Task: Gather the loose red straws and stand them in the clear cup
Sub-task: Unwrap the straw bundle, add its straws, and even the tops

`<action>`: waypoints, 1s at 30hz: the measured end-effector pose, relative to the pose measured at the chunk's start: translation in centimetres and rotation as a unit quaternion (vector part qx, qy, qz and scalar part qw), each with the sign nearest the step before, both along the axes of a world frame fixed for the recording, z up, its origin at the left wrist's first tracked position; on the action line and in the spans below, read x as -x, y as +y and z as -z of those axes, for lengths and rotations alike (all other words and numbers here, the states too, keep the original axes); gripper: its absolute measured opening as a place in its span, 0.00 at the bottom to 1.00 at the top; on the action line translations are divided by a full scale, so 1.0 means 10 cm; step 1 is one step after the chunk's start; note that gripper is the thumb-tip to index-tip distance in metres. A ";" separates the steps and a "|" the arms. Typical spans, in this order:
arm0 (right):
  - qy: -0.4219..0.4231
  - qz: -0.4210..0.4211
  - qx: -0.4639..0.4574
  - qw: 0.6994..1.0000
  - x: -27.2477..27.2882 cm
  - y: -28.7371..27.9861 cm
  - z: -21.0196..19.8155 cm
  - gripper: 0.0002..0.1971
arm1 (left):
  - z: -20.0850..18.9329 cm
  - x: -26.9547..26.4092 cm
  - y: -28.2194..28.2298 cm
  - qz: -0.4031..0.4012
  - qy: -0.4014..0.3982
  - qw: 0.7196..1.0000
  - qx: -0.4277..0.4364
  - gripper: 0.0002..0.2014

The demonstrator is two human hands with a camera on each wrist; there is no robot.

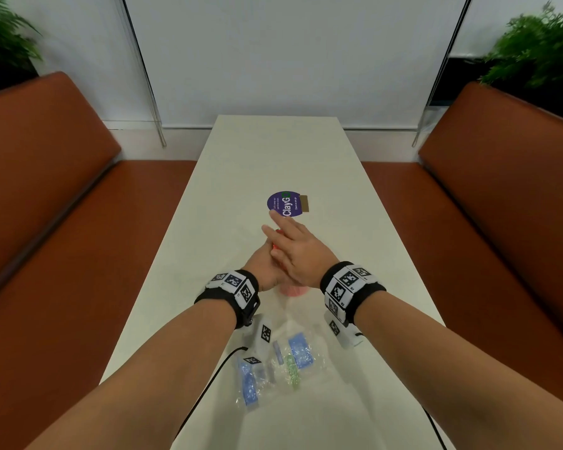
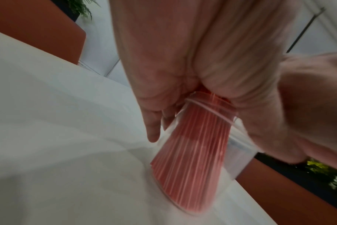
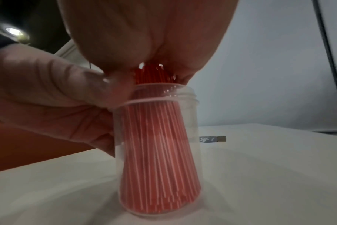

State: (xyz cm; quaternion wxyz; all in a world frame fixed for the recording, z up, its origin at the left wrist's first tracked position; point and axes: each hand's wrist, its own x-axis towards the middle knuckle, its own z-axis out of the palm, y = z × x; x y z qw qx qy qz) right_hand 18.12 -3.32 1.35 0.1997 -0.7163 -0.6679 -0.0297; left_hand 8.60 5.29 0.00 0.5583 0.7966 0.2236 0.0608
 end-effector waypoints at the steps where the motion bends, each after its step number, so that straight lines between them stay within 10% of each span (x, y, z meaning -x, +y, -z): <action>1: -0.030 -0.008 0.005 0.999 -0.01 0.02 0.00 0.24 | -0.01 -0.01 -0.01 -0.008 0.000 1.000 -0.005 0.49; 11: 0.015 0.161 0.016 0.987 -0.05 -0.07 -0.04 0.32 | 0.06 0.03 0.04 -0.031 0.037 0.999 0.009 0.46; 30: 0.041 0.067 0.111 0.991 -0.17 -0.10 -0.07 0.29 | 0.01 0.12 0.04 -0.013 0.067 0.998 0.016 0.47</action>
